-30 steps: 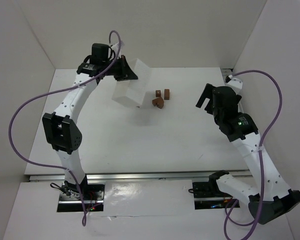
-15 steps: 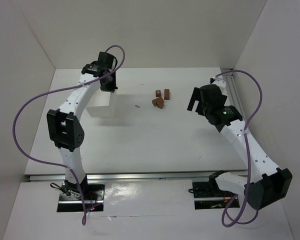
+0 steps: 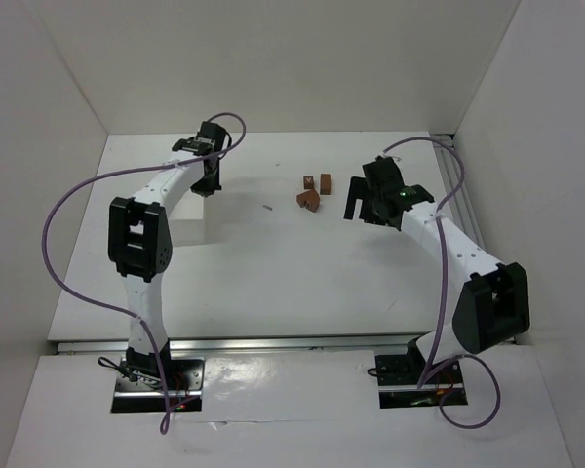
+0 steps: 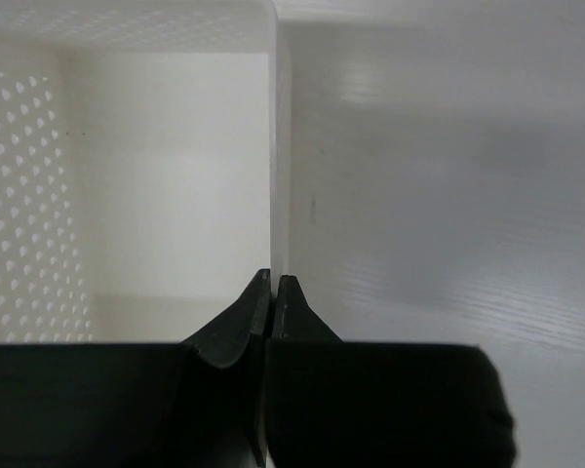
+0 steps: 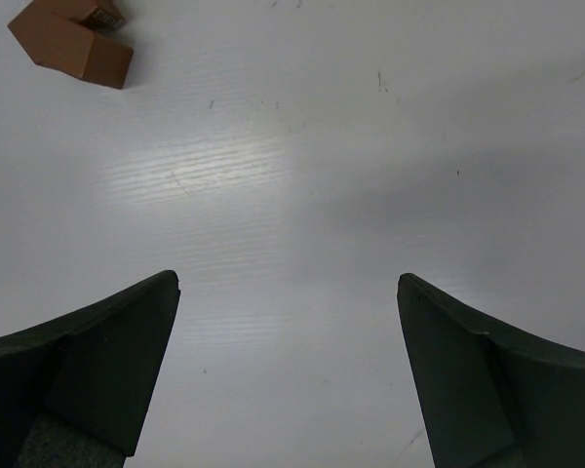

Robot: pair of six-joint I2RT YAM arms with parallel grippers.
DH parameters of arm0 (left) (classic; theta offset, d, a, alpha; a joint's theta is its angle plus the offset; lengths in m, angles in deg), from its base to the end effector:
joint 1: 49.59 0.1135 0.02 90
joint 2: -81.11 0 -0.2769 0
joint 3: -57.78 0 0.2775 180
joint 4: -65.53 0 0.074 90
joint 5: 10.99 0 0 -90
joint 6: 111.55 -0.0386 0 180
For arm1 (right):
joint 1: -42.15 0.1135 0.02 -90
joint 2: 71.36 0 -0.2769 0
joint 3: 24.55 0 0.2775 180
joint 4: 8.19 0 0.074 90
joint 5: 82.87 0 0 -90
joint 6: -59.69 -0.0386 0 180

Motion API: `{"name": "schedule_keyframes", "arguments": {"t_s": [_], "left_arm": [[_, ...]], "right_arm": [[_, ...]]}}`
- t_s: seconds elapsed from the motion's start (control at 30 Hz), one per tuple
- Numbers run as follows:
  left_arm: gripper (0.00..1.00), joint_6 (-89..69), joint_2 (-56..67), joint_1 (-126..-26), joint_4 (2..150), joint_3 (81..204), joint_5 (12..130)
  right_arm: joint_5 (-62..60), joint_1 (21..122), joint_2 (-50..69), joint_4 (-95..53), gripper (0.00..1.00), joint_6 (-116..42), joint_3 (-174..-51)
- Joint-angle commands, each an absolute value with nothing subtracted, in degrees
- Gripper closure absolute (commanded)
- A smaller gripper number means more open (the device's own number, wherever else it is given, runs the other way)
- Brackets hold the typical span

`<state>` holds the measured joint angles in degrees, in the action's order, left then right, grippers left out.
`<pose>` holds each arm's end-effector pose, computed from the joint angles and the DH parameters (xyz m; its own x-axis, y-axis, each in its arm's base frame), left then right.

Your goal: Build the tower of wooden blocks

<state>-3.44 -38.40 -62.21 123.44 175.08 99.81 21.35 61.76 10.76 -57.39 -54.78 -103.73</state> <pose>0.4797 -0.0934 0.2483 -0.8140 -0.1155 -0.5692 -0.2330 0.9627 0.1378 0.3117 0.1010 0.2856 -0.7529 0.1580 -0.6389 0.1412 0.9869 0.0777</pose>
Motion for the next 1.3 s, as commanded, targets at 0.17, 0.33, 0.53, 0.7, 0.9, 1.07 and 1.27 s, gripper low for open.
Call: {"name": "schedule_keyframes", "arguments": {"t_s": [0.17, 0.33, 0.53, 0.7, 0.9, 1.07, 1.27], "left_arm": [[1.00, -7.8, -42.5, -54.3, 117.9, 178.5, 104.7], [1.00, -7.1, -46.9, -49.9, 117.4, 184.7, 101.5], [0.30, -7.2, -51.5, -49.8, 130.7, 200.6, 94.8], [0.05, -7.2, -42.3, -56.0, 129.5, 198.4, 94.6], [0.00, -7.9, -33.3, -65.8, 129.5, 194.0, 98.1], [0.04, 0.8, -25.2, -68.4, 126.5, 180.3, 90.4], [0.09, 6.0, -19.2, -68.4, 120.4, 166.8, 86.6]], "right_arm": [[19.6, 62.5, 16.3, -51.7, 0.00, -55.2, -109.0], [19.6, 62.5, 18.7, -51.2, 0.00, -55.2, -110.2], [19.6, 63.0, 21.8, -50.0, 0.00, -55.7, -111.8], [18.3, 64.0, 26.5, -49.4, 0.00, -56.8, -116.4], [19.5, 67.2, 32.4, -45.6, 0.00, -57.4, -119.9], [21.7, 68.9, 41.5, -43.2, 0.00, -58.0, -125.0], [24.4, 69.0, 51.3, -43.9, 0.00, -59.9, -133.5]]}}
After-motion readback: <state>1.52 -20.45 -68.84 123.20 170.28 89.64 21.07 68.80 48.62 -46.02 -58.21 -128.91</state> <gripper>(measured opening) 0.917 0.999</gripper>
